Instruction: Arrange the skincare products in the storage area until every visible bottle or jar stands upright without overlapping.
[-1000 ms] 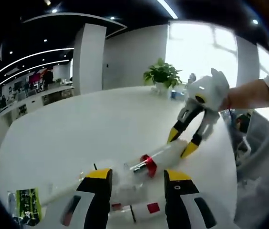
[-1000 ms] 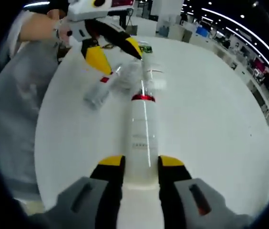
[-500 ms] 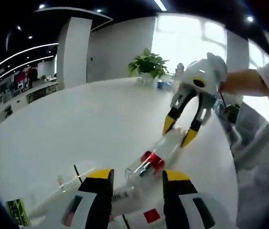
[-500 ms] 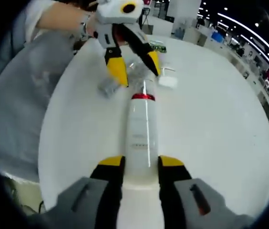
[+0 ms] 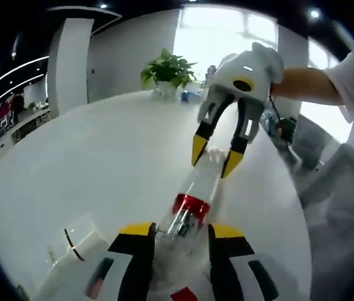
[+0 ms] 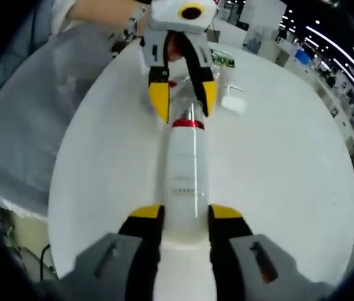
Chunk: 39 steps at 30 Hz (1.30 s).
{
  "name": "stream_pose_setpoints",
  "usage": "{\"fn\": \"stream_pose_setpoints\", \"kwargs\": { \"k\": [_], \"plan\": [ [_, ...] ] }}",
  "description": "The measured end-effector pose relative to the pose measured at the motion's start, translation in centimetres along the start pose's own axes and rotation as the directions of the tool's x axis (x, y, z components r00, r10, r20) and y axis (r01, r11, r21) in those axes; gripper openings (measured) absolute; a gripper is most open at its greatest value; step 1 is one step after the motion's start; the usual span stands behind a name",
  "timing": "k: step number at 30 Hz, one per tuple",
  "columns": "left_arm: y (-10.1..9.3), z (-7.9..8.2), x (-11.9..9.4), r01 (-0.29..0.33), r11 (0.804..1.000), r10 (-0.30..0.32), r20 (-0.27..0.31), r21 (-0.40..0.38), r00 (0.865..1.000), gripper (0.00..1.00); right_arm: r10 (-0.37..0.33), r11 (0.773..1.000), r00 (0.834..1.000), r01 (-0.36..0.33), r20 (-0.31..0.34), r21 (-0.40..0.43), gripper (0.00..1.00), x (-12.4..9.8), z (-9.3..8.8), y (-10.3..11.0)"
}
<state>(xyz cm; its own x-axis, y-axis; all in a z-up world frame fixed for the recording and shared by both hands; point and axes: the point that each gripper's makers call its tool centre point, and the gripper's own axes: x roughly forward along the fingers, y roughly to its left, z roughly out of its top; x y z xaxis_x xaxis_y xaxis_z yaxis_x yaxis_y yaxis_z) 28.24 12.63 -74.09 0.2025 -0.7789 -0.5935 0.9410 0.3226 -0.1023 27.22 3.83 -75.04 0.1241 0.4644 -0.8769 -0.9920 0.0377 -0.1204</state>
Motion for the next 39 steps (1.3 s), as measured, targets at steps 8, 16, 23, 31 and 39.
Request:
{"fn": "stream_pose_setpoints", "kwargs": {
  "k": [8,16,23,31,39],
  "plan": [
    [-0.5,-1.4,1.6,0.02,0.994,-0.013,-0.071,0.108,0.997,0.31,0.001,1.0,0.995,-0.004,-0.104,-0.025,0.3,0.6,-1.1,0.0],
    [-0.4,-1.3,1.7,0.024,0.999,-0.026,-0.096,-0.027,0.995,0.3,-0.005,0.999,0.998,0.008,-0.06,0.05,0.31,0.5,-1.1,-0.2],
    [-1.1,0.6,0.2,0.046,0.995,-0.052,-0.069,-0.089,0.996,0.28,-0.039,0.994,0.999,0.04,-0.01,0.106,0.32,0.5,-1.0,-0.3],
    [-1.6,4.7,-1.8,0.063,0.978,-0.044,0.098,-0.197,0.994,0.3,-0.074,0.969,0.995,0.057,0.062,0.239,0.33,0.1,-0.6,-0.1],
    [-0.6,10.0,-3.4,0.018,0.984,0.042,0.334,-0.175,0.942,0.29,-0.15,0.947,0.979,0.103,0.137,0.303,0.31,-0.1,0.1,-0.1]
  ]
}}
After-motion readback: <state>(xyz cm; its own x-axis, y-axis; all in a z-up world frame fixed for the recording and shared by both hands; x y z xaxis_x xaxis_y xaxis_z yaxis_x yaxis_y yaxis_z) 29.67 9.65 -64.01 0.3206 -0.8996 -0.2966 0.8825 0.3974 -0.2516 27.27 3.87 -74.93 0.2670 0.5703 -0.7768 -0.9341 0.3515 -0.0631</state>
